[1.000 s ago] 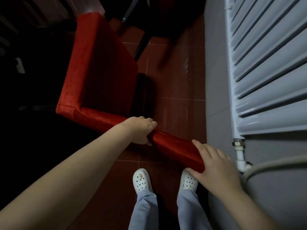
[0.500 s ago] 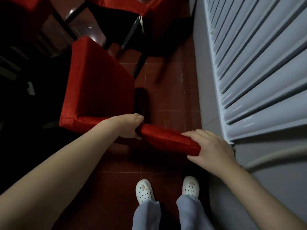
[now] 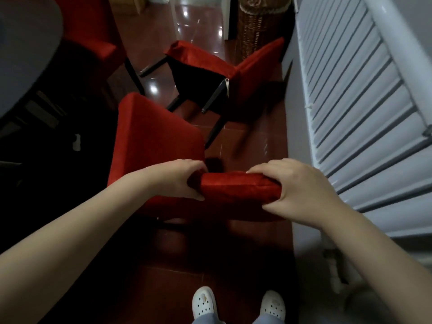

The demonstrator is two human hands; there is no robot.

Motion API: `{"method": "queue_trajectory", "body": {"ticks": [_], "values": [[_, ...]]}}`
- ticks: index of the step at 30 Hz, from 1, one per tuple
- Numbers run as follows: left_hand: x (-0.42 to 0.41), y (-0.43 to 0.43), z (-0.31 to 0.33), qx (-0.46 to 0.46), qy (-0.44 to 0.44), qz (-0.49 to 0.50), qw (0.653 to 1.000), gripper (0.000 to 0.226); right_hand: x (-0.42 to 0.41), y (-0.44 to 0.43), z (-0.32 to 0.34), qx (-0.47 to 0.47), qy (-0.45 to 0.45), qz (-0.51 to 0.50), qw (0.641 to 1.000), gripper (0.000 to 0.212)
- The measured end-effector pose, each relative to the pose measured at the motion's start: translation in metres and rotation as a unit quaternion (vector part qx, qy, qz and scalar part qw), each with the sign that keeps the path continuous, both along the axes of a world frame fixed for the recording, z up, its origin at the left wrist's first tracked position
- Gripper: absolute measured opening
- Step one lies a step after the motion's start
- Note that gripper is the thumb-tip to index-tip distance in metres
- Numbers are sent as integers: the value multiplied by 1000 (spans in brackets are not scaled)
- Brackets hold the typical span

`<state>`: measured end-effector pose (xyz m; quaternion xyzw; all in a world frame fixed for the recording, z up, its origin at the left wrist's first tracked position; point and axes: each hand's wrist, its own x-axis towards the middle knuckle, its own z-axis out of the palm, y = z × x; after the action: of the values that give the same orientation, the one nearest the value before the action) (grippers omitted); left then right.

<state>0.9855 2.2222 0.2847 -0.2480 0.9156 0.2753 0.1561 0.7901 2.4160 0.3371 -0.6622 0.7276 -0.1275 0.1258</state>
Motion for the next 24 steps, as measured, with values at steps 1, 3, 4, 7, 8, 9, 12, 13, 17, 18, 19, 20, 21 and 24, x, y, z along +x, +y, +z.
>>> {"method": "queue_trajectory", "body": {"ticks": [1,3,4,7,8,9,12,13,17,18,19,20,21,24], "values": [[4,-1,15,19,48,9,999,59,6,-8,7,-4,0,0,1000,54],[8,5,39,45,104,-1,994,64,18,-19,19,-4,11,4,1000,58],[9,10,47,49,117,-12,992,66,24,-24,24,-1,16,10,1000,60],[20,13,63,21,140,-24,990,73,46,-42,37,-8,18,39,999,62],[29,9,69,6,146,-23,989,72,54,-50,44,-14,20,48,999,62],[35,7,72,-3,148,-21,989,70,61,-55,47,-17,23,56,998,62],[61,-7,86,-22,172,-1,985,62,81,-76,61,-36,31,77,996,61],[68,-10,88,-30,180,5,983,60,86,-81,65,-42,28,78,996,62],[96,-21,96,-38,208,43,977,55,110,-91,70,-78,-6,54,995,64],[104,-23,97,-36,216,51,974,54,115,-92,68,-88,-22,39,995,65],[112,-24,98,-30,225,57,972,52,119,-90,66,-101,-35,25,994,66],[116,-26,98,-19,234,63,970,50,120,-88,62,-117,-43,15,992,67],[122,-27,99,-6,242,72,968,48,123,-84,58,-135,-47,9,990,68],[136,-33,103,27,258,99,961,42,123,-75,43,-126,-73,-6,989,73]]}}
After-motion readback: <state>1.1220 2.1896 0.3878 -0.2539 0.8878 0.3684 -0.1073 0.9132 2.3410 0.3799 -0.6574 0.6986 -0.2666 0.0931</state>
